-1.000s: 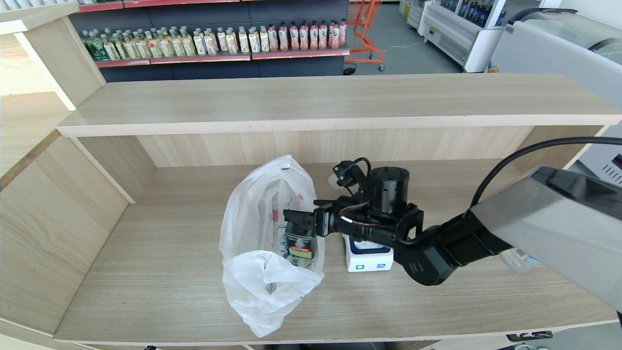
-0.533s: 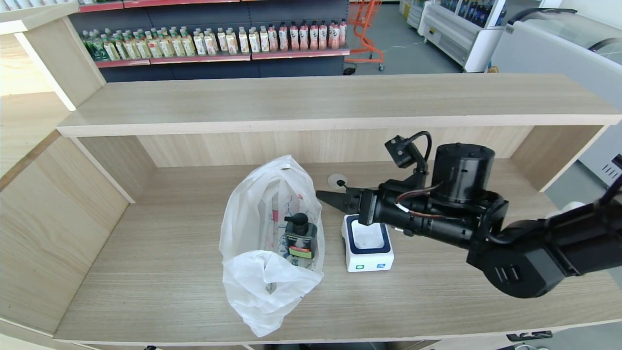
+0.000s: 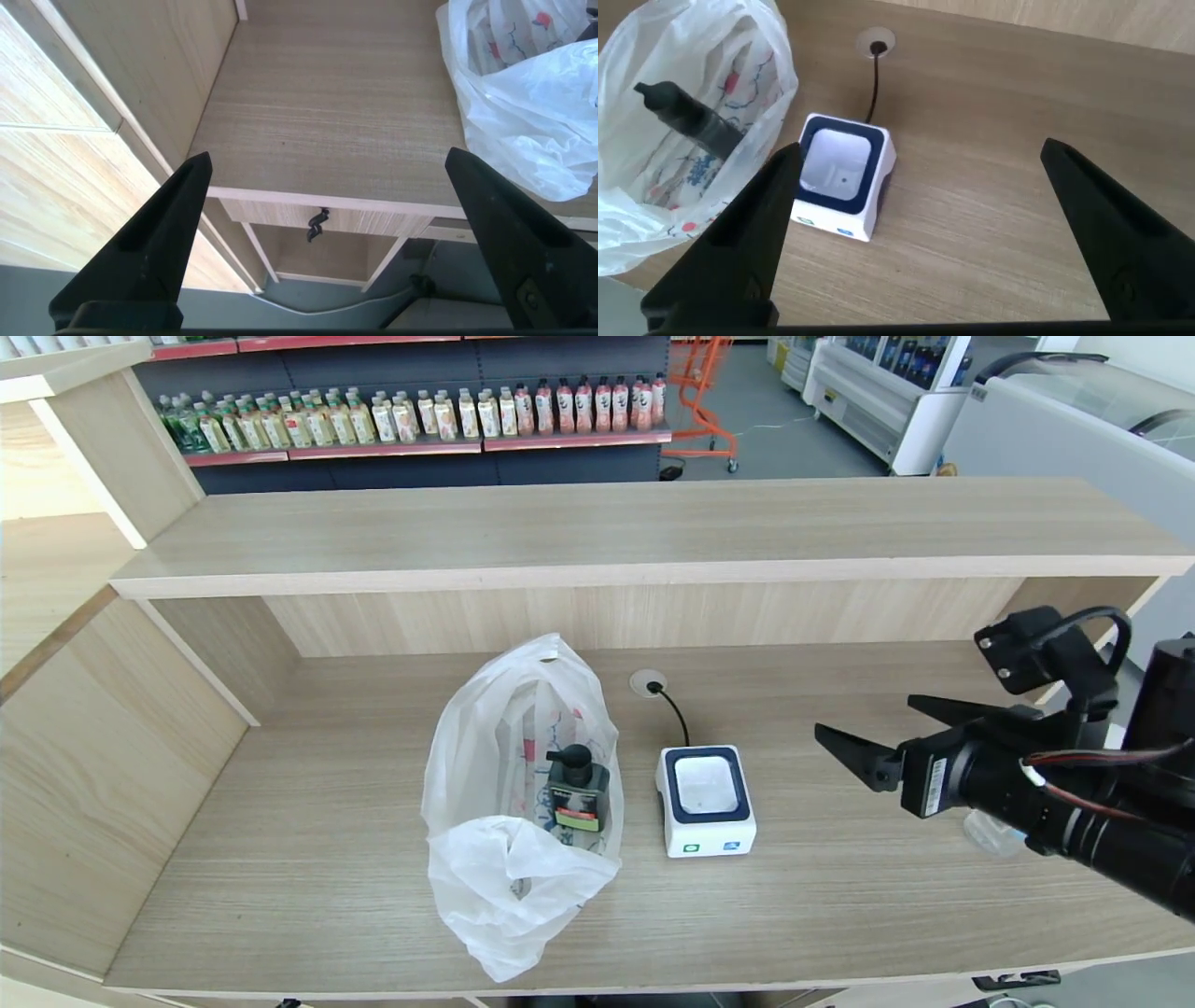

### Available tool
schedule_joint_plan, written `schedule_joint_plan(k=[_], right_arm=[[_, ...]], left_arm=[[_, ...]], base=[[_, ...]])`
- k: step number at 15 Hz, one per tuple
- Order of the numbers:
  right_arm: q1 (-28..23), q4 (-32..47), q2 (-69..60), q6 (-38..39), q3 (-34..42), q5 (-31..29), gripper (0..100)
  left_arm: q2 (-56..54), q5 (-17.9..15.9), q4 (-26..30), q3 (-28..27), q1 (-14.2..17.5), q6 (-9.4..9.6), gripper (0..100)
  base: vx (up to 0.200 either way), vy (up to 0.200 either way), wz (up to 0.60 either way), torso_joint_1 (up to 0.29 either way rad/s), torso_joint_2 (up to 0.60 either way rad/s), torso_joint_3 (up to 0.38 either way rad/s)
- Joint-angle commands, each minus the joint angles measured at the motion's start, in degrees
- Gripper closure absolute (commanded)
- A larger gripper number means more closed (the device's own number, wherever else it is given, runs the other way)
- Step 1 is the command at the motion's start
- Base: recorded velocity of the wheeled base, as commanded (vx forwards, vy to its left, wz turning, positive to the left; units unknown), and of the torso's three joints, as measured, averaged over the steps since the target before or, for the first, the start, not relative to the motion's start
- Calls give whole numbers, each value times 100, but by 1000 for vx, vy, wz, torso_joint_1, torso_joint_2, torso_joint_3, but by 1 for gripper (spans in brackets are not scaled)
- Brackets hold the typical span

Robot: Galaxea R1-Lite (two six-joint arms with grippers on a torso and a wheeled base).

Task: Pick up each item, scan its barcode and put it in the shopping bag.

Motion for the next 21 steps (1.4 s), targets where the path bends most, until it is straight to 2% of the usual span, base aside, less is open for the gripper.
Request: schedule_joint_plan(k=[1,6,12,15,21], right_arm=[[-31,-5,-529,1,299,-72,0],[-92,-5,-599,1,352,-90,0],[-110,-5,-696,1,589,-187,0],[-119,4,-669,10,589,-178,0],[-576,-5,-537,203,747,-178,0]], left_arm=[[6,1,0,0,1,-1,0],[6,1,0,0,1,-1,0],[6,1,0,0,1,-1,0],[6,-8,0,0,1,-9,0],[6,-8,0,0,1,-1,0]], base=[[0,0,0,0,0,0],[0,0,0,0,0,0],[-200,0,0,2,2,5],[0,0,0,0,0,0],[0,-200,0,2,2,5]])
